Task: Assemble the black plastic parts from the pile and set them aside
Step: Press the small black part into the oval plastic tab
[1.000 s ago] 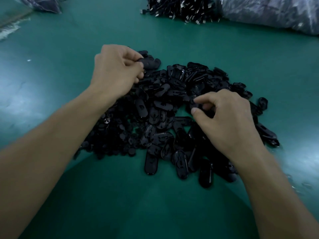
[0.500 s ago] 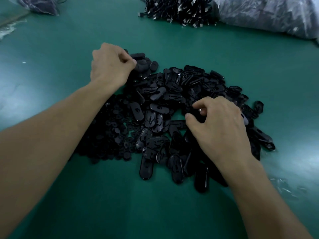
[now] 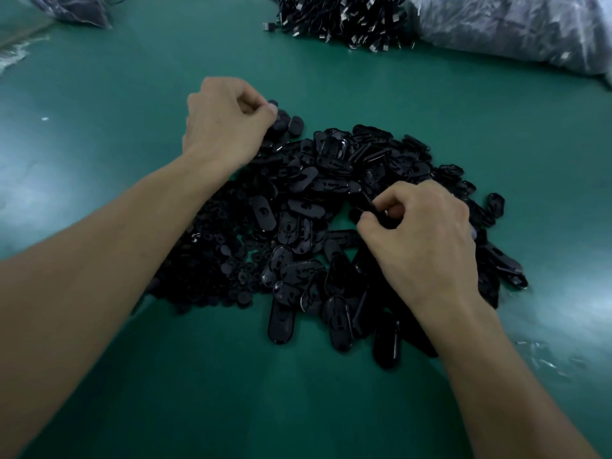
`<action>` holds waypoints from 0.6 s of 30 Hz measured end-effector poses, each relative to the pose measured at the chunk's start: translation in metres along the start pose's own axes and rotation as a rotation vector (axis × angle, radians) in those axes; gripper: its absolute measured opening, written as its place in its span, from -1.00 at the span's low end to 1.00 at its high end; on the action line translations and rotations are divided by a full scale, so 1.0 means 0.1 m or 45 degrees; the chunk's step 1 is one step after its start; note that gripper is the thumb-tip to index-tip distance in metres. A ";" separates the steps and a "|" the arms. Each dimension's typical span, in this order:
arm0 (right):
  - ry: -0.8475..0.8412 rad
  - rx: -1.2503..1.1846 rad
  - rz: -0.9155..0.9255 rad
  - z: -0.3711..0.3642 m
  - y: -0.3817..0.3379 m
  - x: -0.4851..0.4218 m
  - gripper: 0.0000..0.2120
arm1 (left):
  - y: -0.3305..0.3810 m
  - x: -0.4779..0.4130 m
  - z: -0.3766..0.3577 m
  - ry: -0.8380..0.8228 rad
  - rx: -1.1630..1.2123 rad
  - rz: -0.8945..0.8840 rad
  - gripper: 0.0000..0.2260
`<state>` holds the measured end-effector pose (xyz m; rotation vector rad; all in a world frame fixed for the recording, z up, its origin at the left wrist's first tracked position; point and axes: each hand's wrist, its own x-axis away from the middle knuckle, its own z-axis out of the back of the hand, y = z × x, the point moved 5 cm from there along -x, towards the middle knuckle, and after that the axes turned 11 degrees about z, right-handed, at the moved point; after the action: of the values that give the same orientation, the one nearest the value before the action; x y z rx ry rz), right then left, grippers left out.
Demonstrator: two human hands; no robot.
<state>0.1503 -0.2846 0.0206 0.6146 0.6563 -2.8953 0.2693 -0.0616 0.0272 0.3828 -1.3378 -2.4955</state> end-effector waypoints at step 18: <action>0.142 -0.903 -0.081 0.08 -0.01 -0.07 -0.75 | 0.12 0.94 -0.09 -0.780 0.409 -0.085 -0.87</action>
<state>0.1533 -0.2876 0.0305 0.6453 1.6220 -2.4168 0.1869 -0.1092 0.0236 -0.3175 -1.9869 -2.5548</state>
